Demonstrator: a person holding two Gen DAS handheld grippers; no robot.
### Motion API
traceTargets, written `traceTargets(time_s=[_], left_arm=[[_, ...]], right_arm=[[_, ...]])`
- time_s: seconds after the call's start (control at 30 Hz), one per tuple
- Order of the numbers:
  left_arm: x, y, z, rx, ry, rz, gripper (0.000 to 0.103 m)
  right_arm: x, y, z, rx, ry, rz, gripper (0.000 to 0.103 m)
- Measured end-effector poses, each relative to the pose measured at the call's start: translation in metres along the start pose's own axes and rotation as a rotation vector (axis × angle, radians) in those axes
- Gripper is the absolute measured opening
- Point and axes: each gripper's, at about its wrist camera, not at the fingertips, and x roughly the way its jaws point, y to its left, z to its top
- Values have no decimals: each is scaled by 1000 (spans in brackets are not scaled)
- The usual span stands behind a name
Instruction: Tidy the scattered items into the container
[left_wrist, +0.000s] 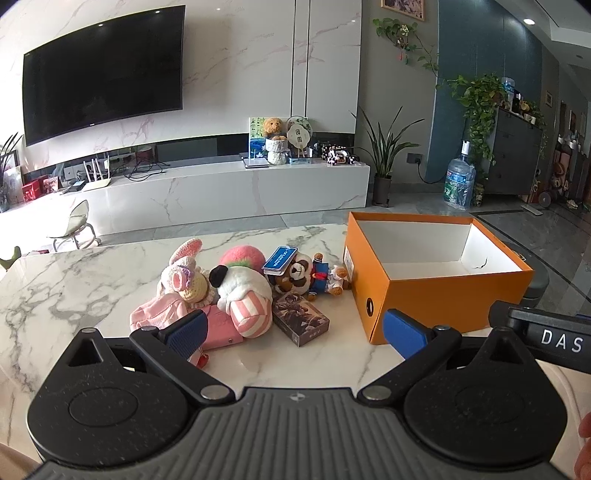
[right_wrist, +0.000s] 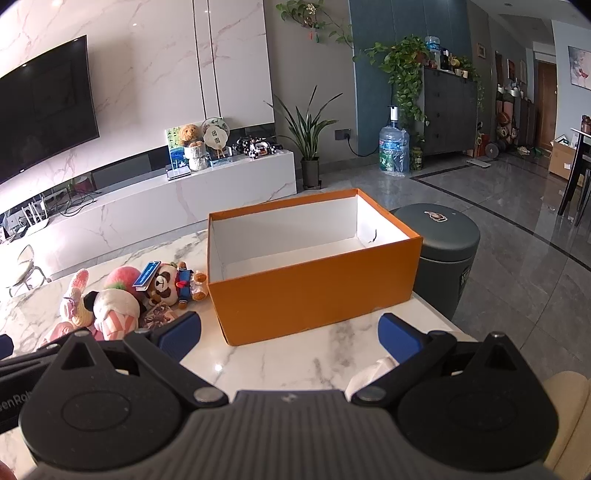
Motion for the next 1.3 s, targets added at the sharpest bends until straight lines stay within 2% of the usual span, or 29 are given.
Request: traceTargets(time_s=[0.37,0.57,1.3], left_arm=[[1,5,-2,-9,15,3,103],[-4,7,-2,-28,23,-7,103],[-5,12,-3,-61,24,10,103]], right_arm=[[13,17,-14,-3,1,-1,103],[2,7,-8,-4,15,9,103],[0,12,-6,1,19,14,103]])
